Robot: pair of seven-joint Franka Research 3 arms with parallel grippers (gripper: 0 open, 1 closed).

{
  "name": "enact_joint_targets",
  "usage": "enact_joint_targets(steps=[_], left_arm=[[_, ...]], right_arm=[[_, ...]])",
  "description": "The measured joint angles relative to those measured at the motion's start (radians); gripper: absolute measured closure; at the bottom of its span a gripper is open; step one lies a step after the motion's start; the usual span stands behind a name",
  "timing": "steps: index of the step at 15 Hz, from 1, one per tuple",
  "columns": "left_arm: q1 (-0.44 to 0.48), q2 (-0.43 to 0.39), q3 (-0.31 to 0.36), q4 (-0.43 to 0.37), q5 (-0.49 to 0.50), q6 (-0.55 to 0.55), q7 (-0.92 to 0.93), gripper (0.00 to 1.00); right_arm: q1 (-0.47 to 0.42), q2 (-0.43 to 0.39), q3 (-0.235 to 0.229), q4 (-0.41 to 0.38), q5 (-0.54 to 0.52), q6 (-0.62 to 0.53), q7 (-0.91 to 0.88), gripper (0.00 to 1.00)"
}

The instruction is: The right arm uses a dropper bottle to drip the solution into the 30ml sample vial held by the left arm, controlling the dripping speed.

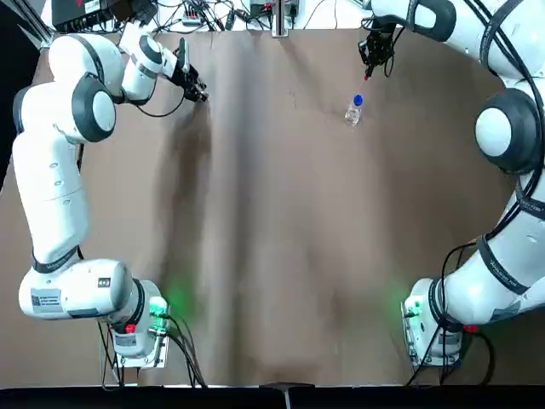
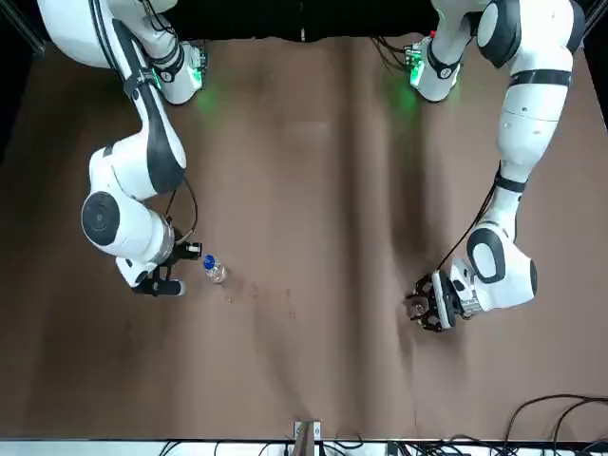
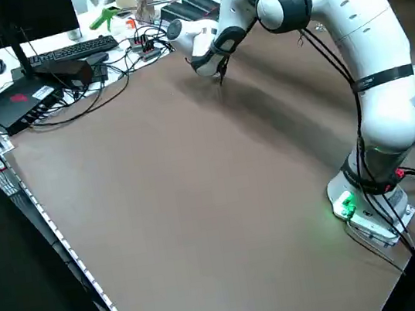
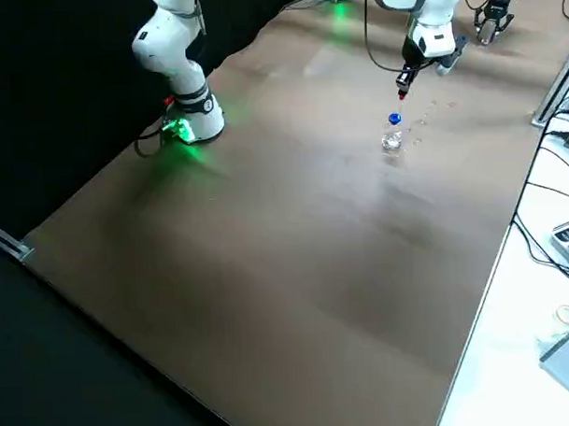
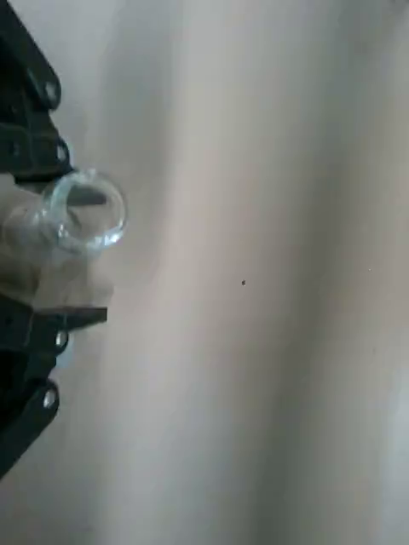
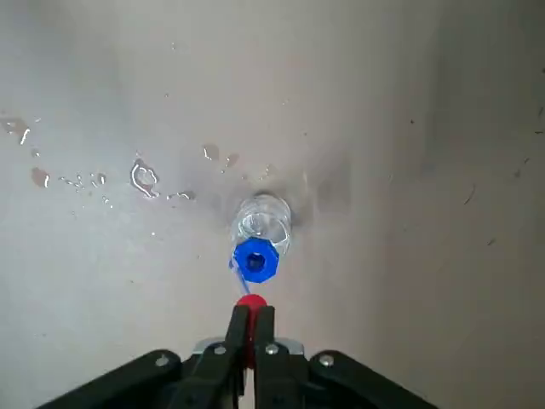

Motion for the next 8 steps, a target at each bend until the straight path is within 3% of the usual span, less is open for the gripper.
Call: enact_joint_targets(steps=[5, 8], left_arm=[[0.02, 0.0, 0.001, 0.004, 0.0, 0.0, 0.006, 0.01], [0.023, -0.001, 0.001, 0.014, 0.001, 0.0, 0.007, 0.01]], right_arm=[[-0.003, 0.002, -0.002, 0.004, -0.001, 0.0, 0.0, 0.94], [-0.003, 0.001, -0.002, 0.011, -0.001, 0.0, 0.001, 0.94]])
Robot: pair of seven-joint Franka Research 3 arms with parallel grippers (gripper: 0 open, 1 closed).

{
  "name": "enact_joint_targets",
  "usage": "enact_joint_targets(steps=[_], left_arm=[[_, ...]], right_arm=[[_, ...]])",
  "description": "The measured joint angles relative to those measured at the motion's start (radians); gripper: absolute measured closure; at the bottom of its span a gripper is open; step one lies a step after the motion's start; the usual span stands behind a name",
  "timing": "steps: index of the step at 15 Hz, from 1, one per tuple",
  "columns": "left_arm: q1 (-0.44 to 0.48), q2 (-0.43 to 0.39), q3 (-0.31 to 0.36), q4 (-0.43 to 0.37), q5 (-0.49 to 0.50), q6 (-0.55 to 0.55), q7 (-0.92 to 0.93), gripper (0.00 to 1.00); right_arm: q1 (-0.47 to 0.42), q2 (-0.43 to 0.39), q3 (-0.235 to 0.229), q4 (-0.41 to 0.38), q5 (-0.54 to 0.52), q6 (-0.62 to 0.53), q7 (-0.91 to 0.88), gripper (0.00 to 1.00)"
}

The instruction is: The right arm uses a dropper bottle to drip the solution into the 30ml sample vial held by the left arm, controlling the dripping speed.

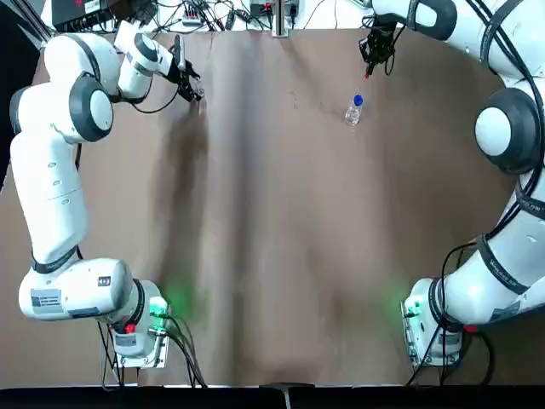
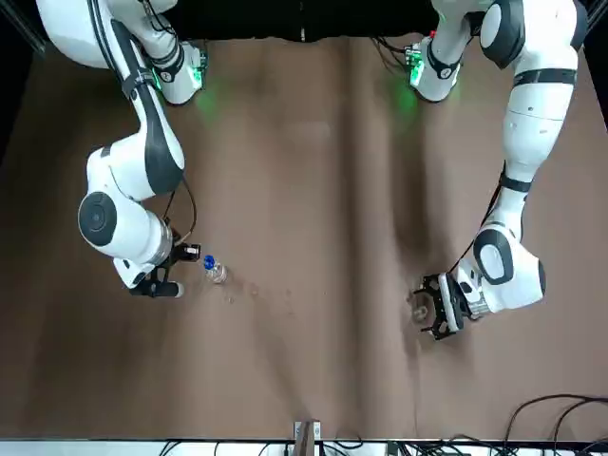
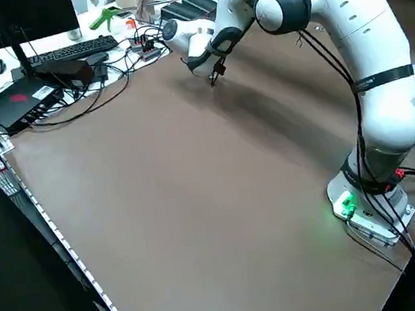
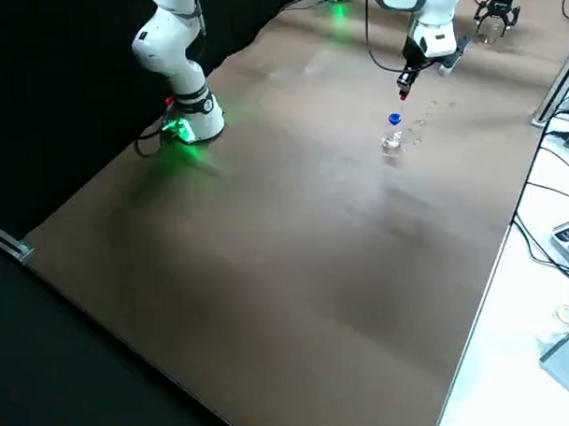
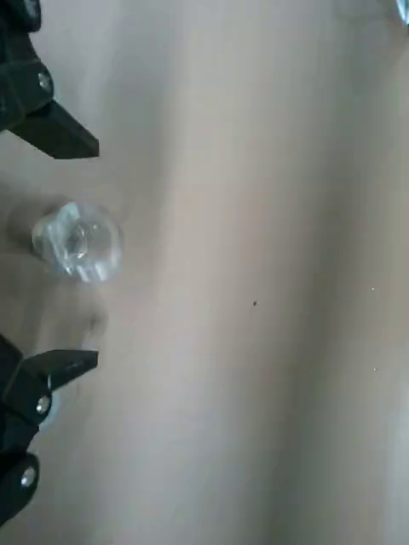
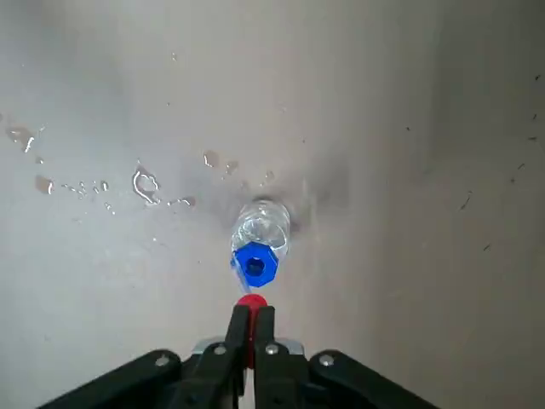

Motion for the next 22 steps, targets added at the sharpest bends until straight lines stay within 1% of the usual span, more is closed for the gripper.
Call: enact_joint_targets(steps=[2, 3, 5, 7, 10, 14, 17, 22], left_arm=[[0.002, -0.005, 0.0, 0.016, 0.021, 0.0, 0.005, 0.01], [0.006, -0.024, 0.0, 0.036, 0.081, 0.0, 0.005, 0.01], [0.008, -0.062, 0.001, 0.046, 0.127, -0.008, -0.02, 0.01], [0.006, -0.11, 0.0, 0.048, 0.197, -0.044, -0.108, 0.01], [0.003, -0.182, -0.011, 0.049, 0.356, -0.111, -0.349, 0.01], [-0.028, -0.286, -0.024, 0.052, 0.495, -0.177, -0.659, 0.01], [-0.058, -0.354, -0.024, 0.051, 0.543, -0.253, -0.943, 0.01], [-0.086, -0.406, -0.023, 0.05, 0.571, -0.335, -1.326, 0.01]], right_arm=[[0.0, -0.001, 0.0, 0.006, 0.0, 0.0, 0.002, 0.94], [-0.001, -0.001, -0.001, 0.012, 0.0, 0.0, 0.002, 0.94], [-0.002, -0.001, -0.001, 0.015, 0.0, 0.0, 0.002, 0.94], [-0.003, -0.002, -0.001, 0.017, 0.0, 0.0, 0.002, 0.94], [-0.004, -0.002, -0.001, 0.02, 0.0, -0.008, 0.003, 0.94], [-0.007, -0.008, -0.001, 0.022, 0.0, -0.028, 0.003, 0.94], [-0.008, -0.013, -0.002, 0.022, 0.0, -0.048, 0.004, 0.94], [-0.008, -0.012, -0.002, 0.019, 0.0, -0.05, 0.006, 0.94]])
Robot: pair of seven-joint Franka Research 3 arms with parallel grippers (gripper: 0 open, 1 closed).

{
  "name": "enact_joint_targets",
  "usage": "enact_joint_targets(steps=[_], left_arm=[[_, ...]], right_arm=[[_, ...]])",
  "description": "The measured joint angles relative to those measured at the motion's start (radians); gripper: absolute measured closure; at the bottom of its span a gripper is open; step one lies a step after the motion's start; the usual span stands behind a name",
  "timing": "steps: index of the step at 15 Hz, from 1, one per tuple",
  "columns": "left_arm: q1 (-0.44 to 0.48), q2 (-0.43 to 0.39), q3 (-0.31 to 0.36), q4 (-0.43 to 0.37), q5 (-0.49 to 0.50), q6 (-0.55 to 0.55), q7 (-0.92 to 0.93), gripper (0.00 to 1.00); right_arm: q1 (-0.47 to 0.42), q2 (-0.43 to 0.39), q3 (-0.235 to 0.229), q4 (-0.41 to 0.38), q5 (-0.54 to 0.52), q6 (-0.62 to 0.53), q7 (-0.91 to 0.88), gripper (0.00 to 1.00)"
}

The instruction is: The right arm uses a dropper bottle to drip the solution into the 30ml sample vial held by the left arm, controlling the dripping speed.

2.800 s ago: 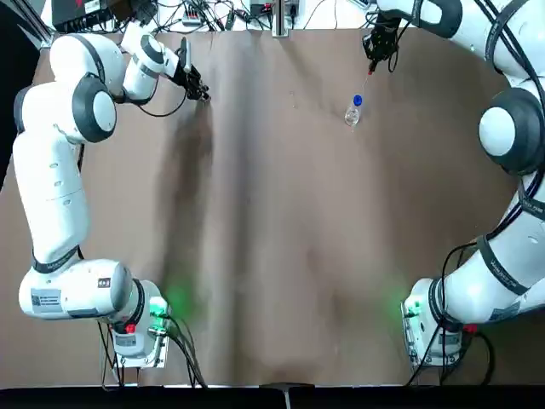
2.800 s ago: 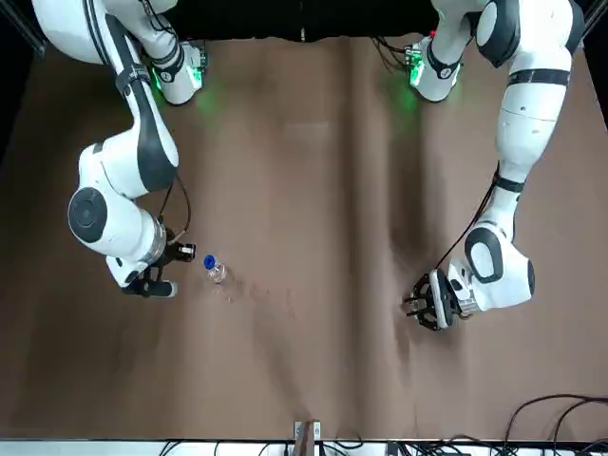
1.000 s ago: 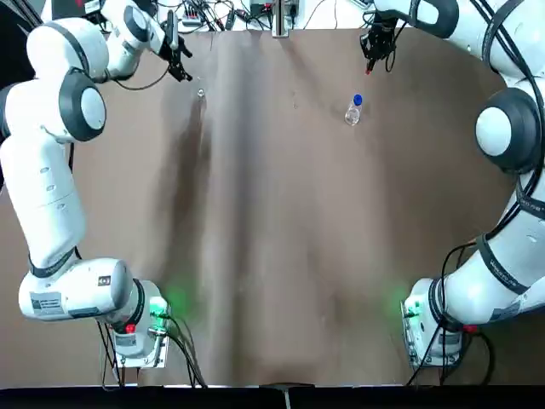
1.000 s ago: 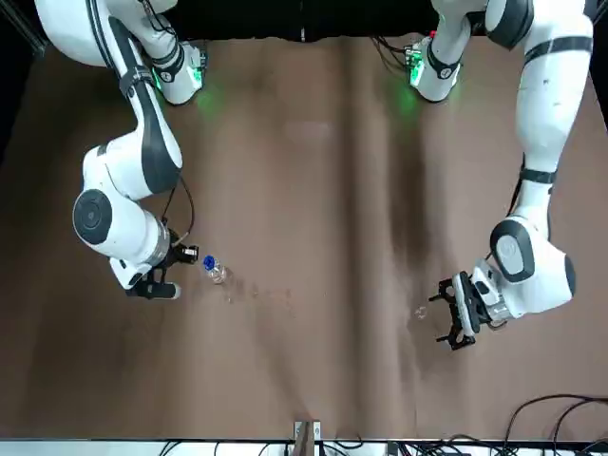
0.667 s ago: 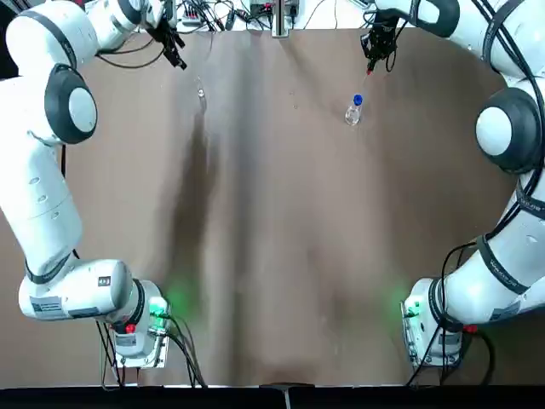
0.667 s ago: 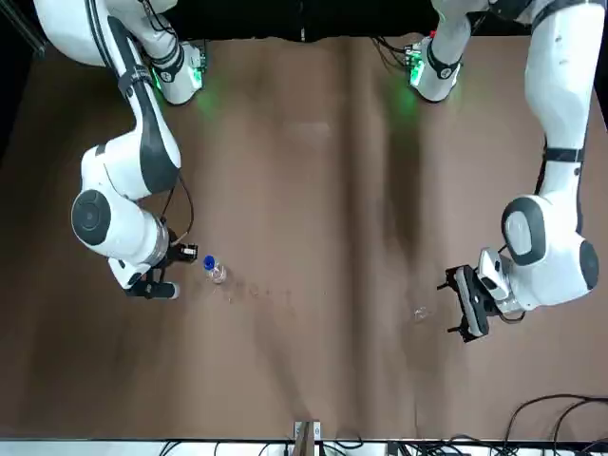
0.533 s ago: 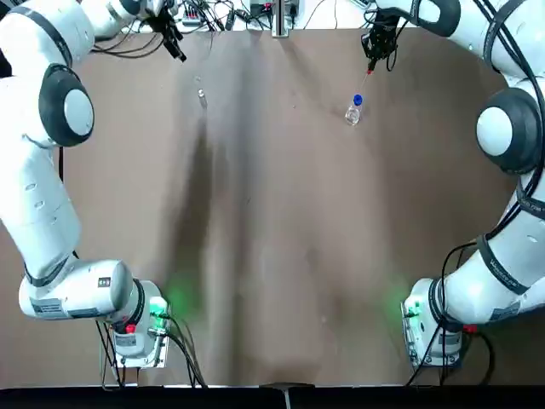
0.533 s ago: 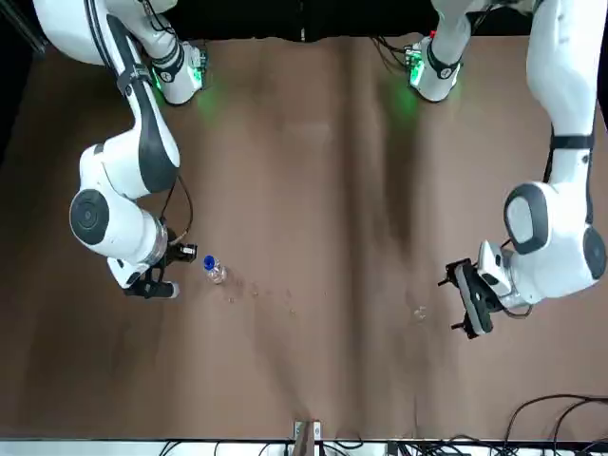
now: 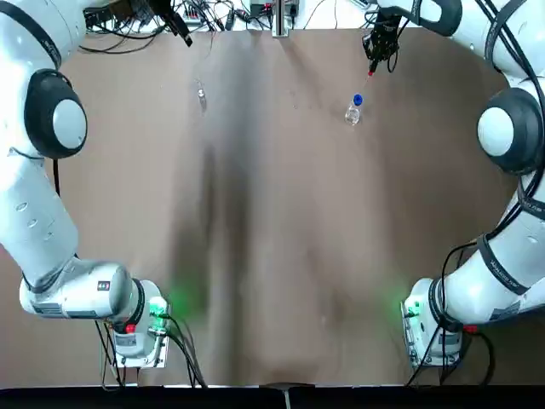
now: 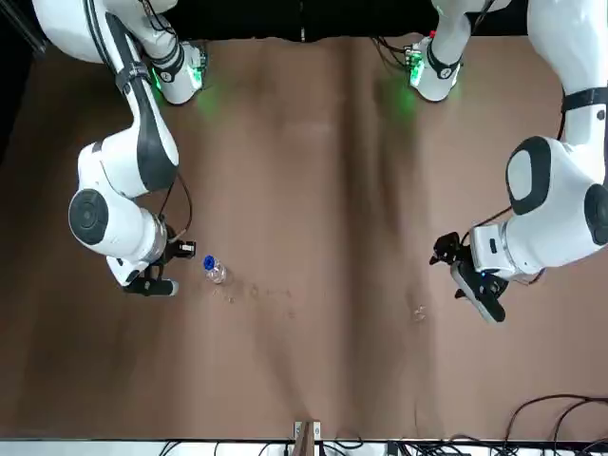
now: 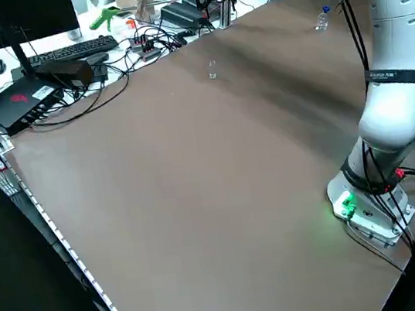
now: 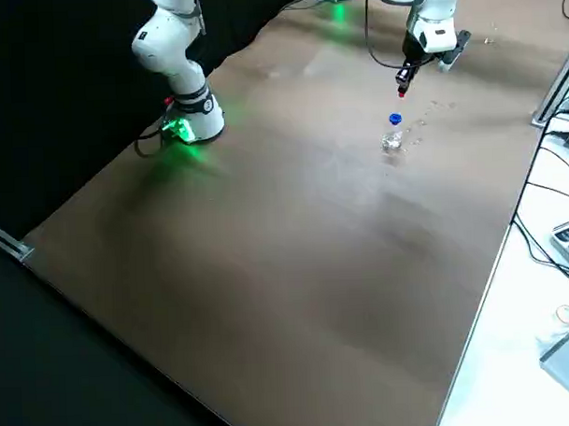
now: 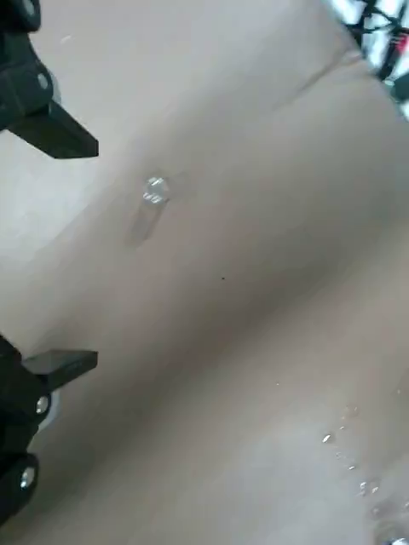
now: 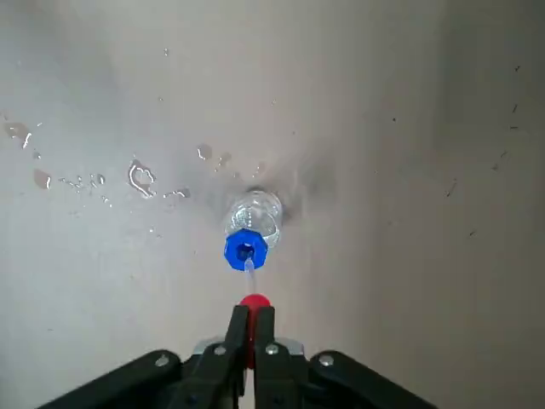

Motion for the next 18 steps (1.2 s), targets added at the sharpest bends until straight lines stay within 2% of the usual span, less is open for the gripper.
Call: enact_joint_targets(steps=[2, 4, 5, 8, 10, 15, 18], left_arm=[[-0.003, -0.02, 0.0, 0.0, 0.034, -0.042, -0.143, 0.01], [-0.003, -0.052, 0.0, 0.001, 0.118, -0.074, -0.277, 0.01], [-0.012, -0.098, 0.0, 0.001, 0.222, -0.152, -0.427, 0.01], [-0.041, -0.152, 0.0, 0.0, 0.271, -0.321, -0.657, 0.01], [-0.048, -0.176, 0.0, -0.001, 0.275, -0.374, -0.723, 0.01], [-0.046, -0.236, 0.002, -0.002, 0.351, -0.41, -0.742, 0.01], [-0.045, -0.253, 0.004, -0.003, 0.354, -0.418, -0.744, 0.01]], right_arm=[[0.0, 0.0, 0.0, 0.0, 0.0, 0.001, 0.0, 0.94], [0.001, 0.001, 0.0, 0.0, 0.0, 0.003, 0.0, 0.94], [0.002, 0.003, 0.001, -0.002, 0.0, 0.022, 0.0, 0.94], [0.002, 0.009, 0.001, -0.006, 0.0, 0.033, 0.0, 0.94], [0.003, 0.011, 0.001, -0.007, 0.0, 0.033, 0.0, 0.94], [0.002, 0.016, 0.001, -0.009, 0.0, 0.033, 0.0, 0.94], [0.002, 0.015, 0.001, -0.005, 0.0, 0.034, 0.0, 0.94]])
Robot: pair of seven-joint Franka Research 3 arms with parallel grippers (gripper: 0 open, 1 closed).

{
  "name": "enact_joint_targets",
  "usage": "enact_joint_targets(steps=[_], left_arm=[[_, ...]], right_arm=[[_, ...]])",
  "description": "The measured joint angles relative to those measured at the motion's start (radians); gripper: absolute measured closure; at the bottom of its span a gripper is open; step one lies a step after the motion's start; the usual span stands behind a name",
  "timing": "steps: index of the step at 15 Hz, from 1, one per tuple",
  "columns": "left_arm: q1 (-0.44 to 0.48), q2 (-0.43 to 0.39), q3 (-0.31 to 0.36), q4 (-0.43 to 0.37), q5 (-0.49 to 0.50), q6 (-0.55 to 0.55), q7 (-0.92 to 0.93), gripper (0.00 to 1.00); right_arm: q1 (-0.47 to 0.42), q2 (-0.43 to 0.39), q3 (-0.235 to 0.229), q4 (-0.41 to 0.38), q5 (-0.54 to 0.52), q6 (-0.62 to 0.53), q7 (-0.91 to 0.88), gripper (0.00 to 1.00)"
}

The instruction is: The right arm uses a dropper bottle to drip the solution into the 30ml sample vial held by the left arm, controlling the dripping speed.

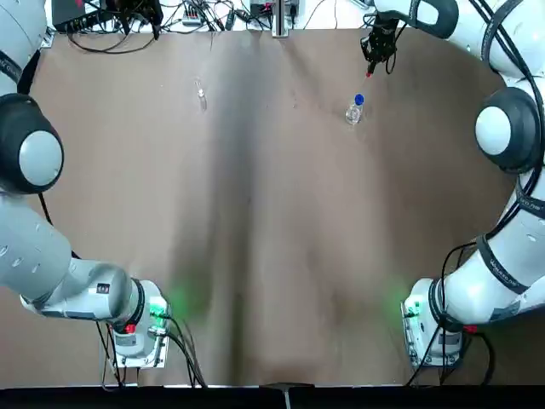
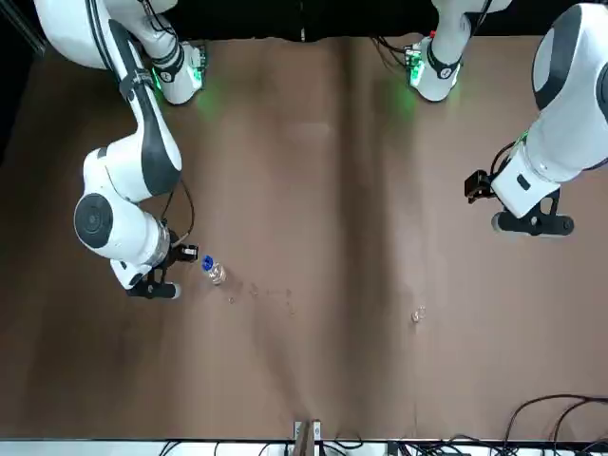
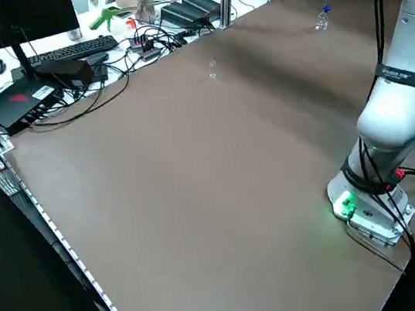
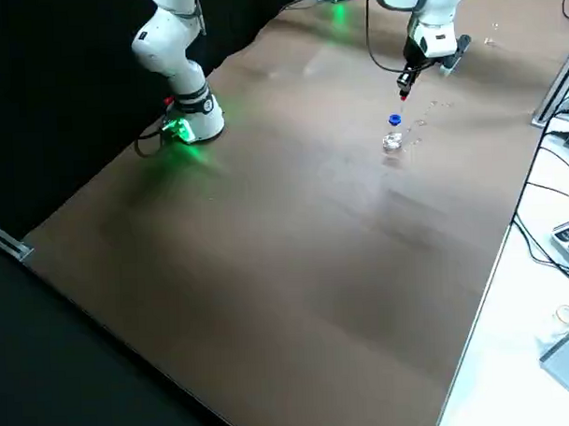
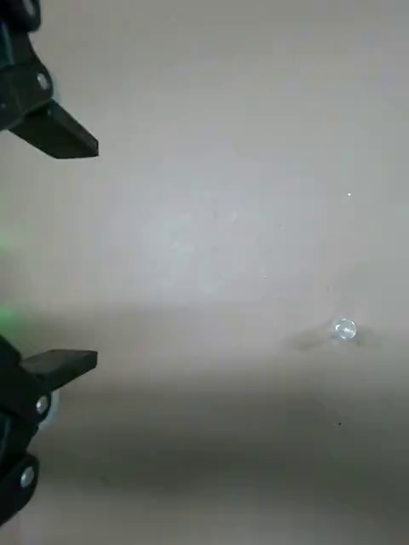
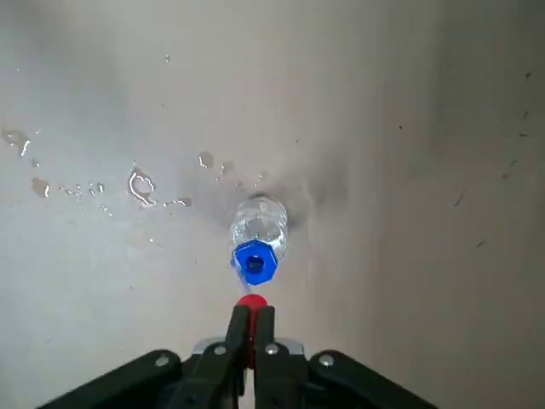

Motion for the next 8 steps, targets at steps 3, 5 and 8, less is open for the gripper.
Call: enact_joint_targets(steps=[3, 5, 8], left_arm=[[0.0, -0.023, 0.0, -0.001, 0.0, -0.031, -0.002, 0.01], [0.002, -0.039, 0.0, -0.003, -0.004, -0.04, -0.004, 0.01], [0.007, -0.048, 0.0, -0.003, -0.01, -0.013, -0.006, 0.01]], right_arm=[[0.0, -0.003, 0.001, 0.008, 0.0, 0.0, 0.0, 0.94], [0.0, -0.006, 0.0, 0.01, 0.0, 0.0, 0.0, 0.94], [0.0, -0.006, 0.001, 0.011, 0.0, -0.006, 0.0, 0.94]])
